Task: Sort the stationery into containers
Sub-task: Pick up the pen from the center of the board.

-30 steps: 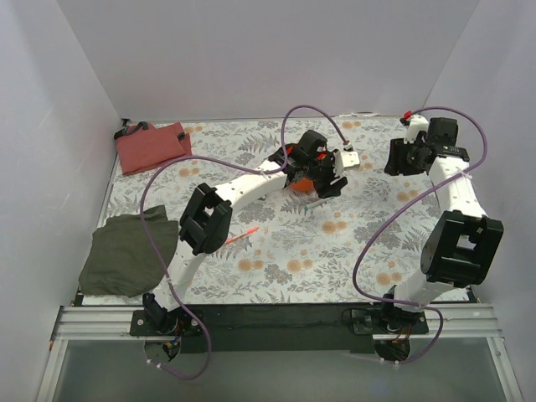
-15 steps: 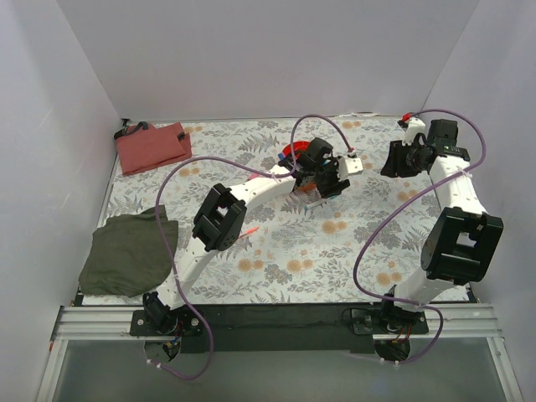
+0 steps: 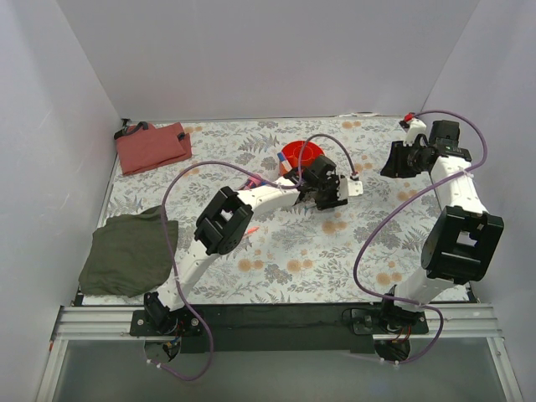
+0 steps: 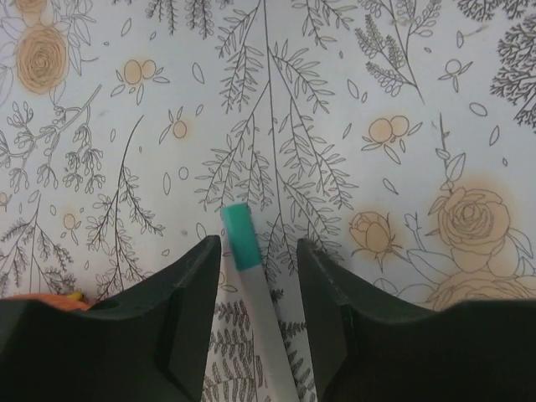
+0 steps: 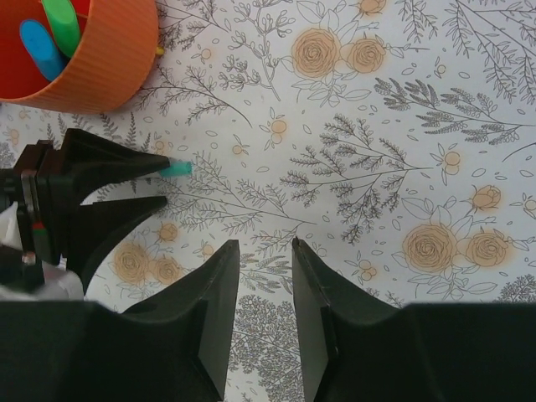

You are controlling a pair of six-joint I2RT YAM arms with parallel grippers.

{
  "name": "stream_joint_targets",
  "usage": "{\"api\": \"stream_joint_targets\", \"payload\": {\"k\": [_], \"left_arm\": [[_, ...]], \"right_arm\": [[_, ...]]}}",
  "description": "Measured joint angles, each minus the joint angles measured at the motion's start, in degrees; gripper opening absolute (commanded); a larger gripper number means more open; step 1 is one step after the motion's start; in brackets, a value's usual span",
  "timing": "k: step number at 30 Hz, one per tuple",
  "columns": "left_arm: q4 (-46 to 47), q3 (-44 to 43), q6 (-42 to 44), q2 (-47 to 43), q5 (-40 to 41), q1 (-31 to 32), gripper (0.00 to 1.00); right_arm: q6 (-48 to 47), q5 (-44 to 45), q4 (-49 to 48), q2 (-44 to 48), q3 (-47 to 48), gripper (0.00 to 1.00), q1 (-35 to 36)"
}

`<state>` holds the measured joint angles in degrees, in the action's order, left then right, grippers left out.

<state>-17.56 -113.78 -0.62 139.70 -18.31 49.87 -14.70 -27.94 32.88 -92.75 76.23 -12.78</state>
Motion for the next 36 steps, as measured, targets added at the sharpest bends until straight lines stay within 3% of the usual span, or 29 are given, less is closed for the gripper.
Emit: {"api": "stream_joint_targets", "payload": {"k": [7, 20, 26, 36], "left_arm": [[0.5, 0.92, 5.77, -0.17, 4.09, 3.72, 0.42], [-5.57, -4.9, 5.55, 1.55, 3.65, 2.84, 0.41], [-10.69, -9.81, 4.35, 4.42, -0.2, 1.14, 0.34], [-12.33, -11.02, 3.43, 5.29, -4.44, -0.2, 0.23]], "right_arm": [[0.87, -1.16, 0.0, -1.2, -0.07, 0.37, -0.44], [0.96, -2.34, -0.04, -1.49, -0.26, 0.36, -1.36], [1.05, -2.86, -0.07, -2.03, -0.26, 0.34, -1.81], [1.2, -3.58, -0.04, -4.28, -0.26, 0.28, -2.64]]}}
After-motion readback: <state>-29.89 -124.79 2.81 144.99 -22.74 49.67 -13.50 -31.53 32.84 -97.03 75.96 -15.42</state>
